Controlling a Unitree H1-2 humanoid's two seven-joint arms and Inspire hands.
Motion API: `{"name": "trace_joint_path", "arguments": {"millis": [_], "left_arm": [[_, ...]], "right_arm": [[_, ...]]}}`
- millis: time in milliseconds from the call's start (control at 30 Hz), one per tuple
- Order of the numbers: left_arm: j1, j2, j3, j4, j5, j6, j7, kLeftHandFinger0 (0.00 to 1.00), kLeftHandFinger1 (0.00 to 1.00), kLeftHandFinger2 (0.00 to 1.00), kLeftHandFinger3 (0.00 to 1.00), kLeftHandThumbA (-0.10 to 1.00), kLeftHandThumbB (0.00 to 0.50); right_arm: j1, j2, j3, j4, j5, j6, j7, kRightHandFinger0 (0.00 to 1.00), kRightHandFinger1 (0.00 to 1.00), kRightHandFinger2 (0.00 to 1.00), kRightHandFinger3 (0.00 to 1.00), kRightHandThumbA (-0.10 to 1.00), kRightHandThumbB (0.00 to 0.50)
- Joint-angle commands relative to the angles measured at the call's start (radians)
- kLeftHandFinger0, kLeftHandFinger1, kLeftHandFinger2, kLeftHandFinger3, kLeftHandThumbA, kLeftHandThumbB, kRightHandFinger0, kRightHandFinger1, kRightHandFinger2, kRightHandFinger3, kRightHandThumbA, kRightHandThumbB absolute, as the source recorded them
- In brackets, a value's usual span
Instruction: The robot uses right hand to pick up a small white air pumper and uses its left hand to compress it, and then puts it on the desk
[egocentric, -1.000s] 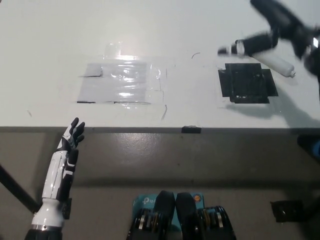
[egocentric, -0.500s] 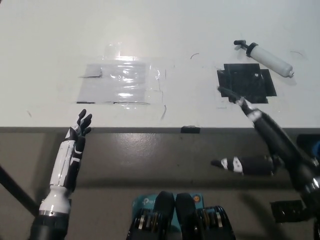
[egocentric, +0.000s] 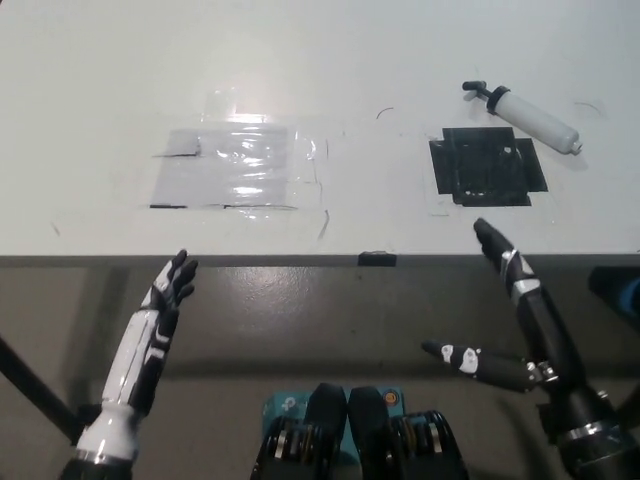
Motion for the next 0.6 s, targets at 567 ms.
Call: {"name": "trace_joint_path", "arguments": {"millis": [567], "left_arm": [[0.014, 0.04, -0.009, 0.028, -0.03, -0.078, -0.033, 1.0, 1.0, 1.0, 1.0, 1.0, 0.281]], "right_arm": [[0.007, -0.022, 0.042, 0.17, -0.018, -0.192, -0.132, 1.0, 1.0, 1.0, 1.0, 1.0, 0.203]]}}
